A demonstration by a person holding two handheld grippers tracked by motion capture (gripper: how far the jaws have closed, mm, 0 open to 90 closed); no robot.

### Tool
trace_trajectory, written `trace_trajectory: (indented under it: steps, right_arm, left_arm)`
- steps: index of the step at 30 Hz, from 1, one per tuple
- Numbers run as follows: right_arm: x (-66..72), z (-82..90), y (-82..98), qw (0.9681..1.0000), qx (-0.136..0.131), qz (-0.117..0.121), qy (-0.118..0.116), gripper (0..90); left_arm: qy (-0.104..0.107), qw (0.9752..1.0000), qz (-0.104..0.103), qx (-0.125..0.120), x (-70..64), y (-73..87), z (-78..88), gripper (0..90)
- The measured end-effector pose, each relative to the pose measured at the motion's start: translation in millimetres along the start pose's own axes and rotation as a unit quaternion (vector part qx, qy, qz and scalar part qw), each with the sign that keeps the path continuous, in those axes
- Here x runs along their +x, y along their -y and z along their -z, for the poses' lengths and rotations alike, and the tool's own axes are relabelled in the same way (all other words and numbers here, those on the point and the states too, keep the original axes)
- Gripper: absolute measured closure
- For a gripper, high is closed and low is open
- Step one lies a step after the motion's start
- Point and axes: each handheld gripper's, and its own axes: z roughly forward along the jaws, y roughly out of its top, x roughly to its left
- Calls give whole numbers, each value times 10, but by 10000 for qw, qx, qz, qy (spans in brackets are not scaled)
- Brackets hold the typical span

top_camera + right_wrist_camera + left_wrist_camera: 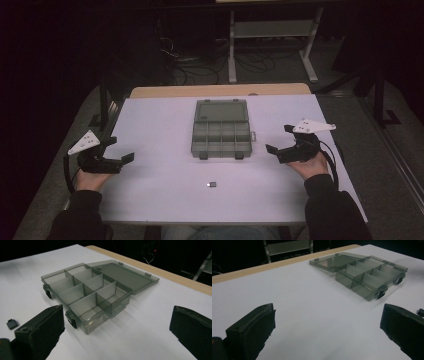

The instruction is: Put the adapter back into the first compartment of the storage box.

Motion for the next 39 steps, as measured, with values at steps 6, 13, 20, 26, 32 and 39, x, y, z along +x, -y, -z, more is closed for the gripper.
trace_trajectory:
  steps: [6, 13, 20, 26, 32, 39]
  right_arm:
    - [19, -2, 3, 10000, 55, 46, 53, 0]
    - [53, -12, 8, 9999, 129, 66, -9, 0]
    - [85, -13, 10, 9998, 154, 89, -43, 0]
    - [75, -18, 15, 9998, 189, 64, -50, 0]
    - [72, -14, 20, 9998, 192, 45, -60, 0]
    - [74, -21, 23, 9997, 219, 34, -70, 0]
  left_arm:
    - [-7, 10000, -55, 48, -18, 0, -9, 0]
    - [36, 9996, -81, 261, -30, 48, -44, 0]
    - [16, 9989, -210, 409, -81, 22, -98, 0]
    - [33, 9984, -273, 502, -113, -10, -131, 0]
    - [108, 9974, -474, 525, -180, -128, -138, 0]
    - [315, 9954, -688, 593, -282, -279, -191, 0]
